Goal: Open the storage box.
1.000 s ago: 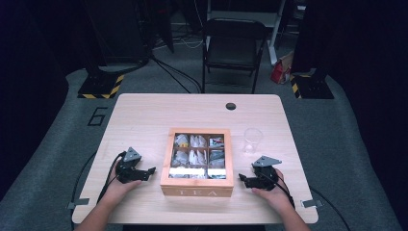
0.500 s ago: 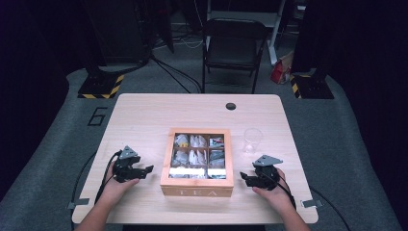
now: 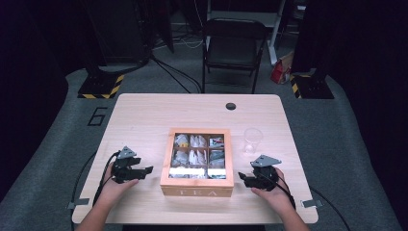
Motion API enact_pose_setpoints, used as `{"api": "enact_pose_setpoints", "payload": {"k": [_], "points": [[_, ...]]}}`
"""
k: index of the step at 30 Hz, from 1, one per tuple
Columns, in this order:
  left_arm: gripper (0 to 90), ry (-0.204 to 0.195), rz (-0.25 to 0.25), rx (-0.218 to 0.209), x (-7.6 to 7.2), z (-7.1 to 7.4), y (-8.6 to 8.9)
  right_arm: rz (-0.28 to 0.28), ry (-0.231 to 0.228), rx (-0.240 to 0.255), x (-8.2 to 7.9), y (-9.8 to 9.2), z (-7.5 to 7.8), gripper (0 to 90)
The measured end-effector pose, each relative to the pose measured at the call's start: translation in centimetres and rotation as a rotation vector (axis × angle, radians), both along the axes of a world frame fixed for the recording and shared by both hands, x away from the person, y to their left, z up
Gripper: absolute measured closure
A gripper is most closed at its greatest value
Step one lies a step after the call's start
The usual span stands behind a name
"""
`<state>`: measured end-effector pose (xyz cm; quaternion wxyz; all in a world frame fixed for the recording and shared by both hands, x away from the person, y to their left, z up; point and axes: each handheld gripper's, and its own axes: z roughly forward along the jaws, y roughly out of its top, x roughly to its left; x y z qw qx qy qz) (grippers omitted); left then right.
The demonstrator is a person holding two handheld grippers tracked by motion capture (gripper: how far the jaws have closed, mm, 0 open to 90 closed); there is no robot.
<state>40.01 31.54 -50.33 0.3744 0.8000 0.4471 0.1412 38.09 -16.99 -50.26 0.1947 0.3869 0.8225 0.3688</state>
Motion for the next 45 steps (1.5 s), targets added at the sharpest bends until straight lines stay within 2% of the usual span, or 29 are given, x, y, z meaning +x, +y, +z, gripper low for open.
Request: {"api": "enact_pose_setpoints", "payload": {"k": [2,5,8,16,18,22,29,36,43,45], "points": [[28.4,-0.001,0.002,-0.002,0.0,0.0,0.0,0.001,0.001,0.000,0.0,0.0,0.0,31.7],[28.4,0.000,0.008,0.019,-0.1,0.1,-0.1,-0.001,0.004,0.008,0.1,-0.1,0.1,31.6],[29.4,-0.003,0.015,0.002,-0.2,0.1,-0.1,-0.005,0.007,0.011,0.1,-0.1,0.1,31.1],[31.5,0.012,0.001,-0.004,-0.6,0.6,-0.1,-0.014,0.025,0.029,0.2,-0.3,0.5,31.6],[32.0,0.006,0.001,-0.024,-0.7,0.9,-0.2,-0.014,0.030,0.039,0.1,-0.3,0.9,32.7],[32.5,-0.010,0.002,-0.028,-0.8,1.4,-0.1,-0.008,0.034,0.057,-0.1,0.0,1.3,32.0],[34.1,-0.016,0.012,-0.041,-1.1,2.2,0.2,0.016,0.038,0.050,-0.4,0.5,1.6,32.2],[34.5,-0.015,0.020,-0.039,-1.2,2.5,0.0,0.013,0.047,0.057,-0.5,0.7,1.9,32.7],[36.1,-0.003,-0.003,-0.030,-1.6,3.3,-0.1,0.024,0.039,0.048,-0.6,0.9,2.6,33.4],[36.6,-0.013,-0.009,-0.031,-1.9,3.6,-0.2,0.021,0.039,0.050,-0.8,0.9,2.8,33.8]]}}
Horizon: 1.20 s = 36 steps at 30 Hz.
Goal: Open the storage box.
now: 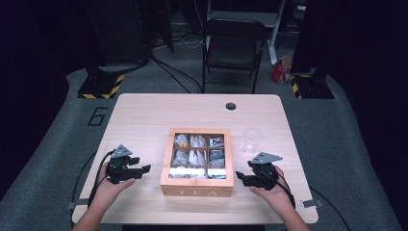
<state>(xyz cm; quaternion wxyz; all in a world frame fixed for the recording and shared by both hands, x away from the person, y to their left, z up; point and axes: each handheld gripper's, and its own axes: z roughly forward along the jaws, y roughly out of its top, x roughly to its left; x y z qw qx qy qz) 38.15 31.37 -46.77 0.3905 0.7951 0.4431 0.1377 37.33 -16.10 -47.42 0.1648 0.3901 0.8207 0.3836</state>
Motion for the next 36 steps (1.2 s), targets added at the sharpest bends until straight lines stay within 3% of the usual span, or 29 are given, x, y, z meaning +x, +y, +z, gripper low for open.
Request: {"api": "enact_pose_setpoints", "payload": {"k": [7,12,26,36], "points": [[38.3,-0.020,-0.029,-0.023,-1.4,1.3,-0.4,0.006,0.001,0.031,-1.0,0.1,1.2,37.5],[41.1,-0.020,-0.061,-0.005,-2.1,1.9,-0.6,0.021,0.004,0.035,-1.7,0.5,1.6,38.4],[41.2,-0.027,-0.079,-0.017,-3.1,2.6,-1.3,0.057,-0.010,0.048,-2.7,1.1,2.6,39.2],[45.0,-0.040,-0.136,-0.017,-4.8,2.9,-2.0,0.063,-0.018,0.066,-4.2,0.6,2.9,42.4]]}}
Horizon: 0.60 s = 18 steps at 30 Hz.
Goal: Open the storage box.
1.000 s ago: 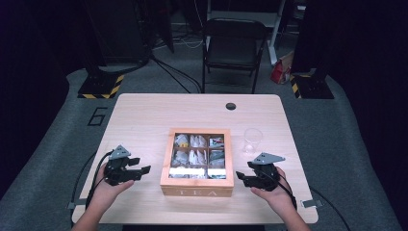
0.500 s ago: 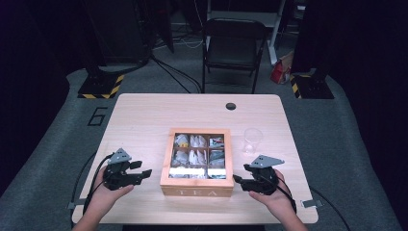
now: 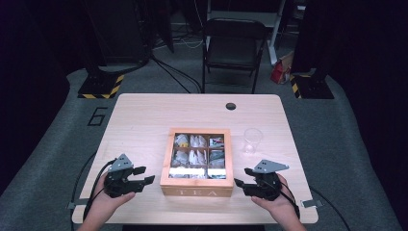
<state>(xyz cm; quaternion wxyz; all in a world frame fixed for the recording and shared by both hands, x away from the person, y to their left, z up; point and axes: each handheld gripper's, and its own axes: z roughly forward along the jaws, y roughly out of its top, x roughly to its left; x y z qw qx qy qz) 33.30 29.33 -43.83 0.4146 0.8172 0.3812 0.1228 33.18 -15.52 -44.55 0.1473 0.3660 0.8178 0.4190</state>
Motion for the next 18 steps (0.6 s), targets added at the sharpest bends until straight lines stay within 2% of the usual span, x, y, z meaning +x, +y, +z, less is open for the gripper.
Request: {"api": "enact_pose_setpoints", "payload": {"k": [7,18], "points": [[45.5,-0.011,-0.009,-0.016,-1.0,-0.3,-0.2,0.003,0.009,0.017,-0.7,-0.2,-0.1,43.5],[45.5,-0.025,-0.028,-0.010,-1.7,-1.0,-0.8,0.031,0.005,0.021,-1.5,0.2,-0.6,43.7]]}}
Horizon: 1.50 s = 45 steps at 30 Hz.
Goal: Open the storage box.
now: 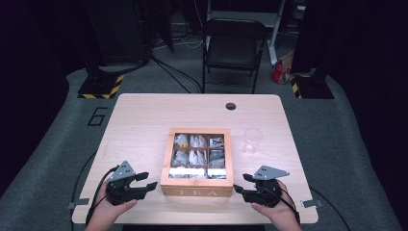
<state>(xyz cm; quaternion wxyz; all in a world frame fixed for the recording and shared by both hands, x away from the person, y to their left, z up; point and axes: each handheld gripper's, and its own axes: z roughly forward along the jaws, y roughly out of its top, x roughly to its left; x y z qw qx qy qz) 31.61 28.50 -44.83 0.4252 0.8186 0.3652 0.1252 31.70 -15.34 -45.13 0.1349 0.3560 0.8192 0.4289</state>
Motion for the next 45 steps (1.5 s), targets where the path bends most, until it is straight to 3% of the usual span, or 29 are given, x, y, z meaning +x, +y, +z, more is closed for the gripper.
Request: {"api": "enact_pose_setpoints", "payload": {"k": [7,24,29,38,45], "points": [[45.6,-0.012,-0.012,0.012,-0.3,-0.4,-0.5,0.014,0.001,0.010,-0.6,0.2,-0.4,43.8],[47.4,0.012,-0.047,0.016,-0.4,-1.2,-0.8,0.046,0.030,0.003,-0.5,0.8,-1.9,45.3],[48.6,0.023,-0.049,0.003,-0.3,-1.6,-0.9,0.055,0.031,-0.003,-0.4,1.1,-2.2,48.8],[52.7,0.025,-0.061,0.018,-0.2,-2.0,-1.5,0.069,0.029,0.004,-0.3,1.2,-2.2,59.9],[55.9,0.025,-0.076,0.033,-0.1,-2.1,-2.0,0.074,0.000,-0.005,-0.3,1.6,-1.9,66.6]]}}
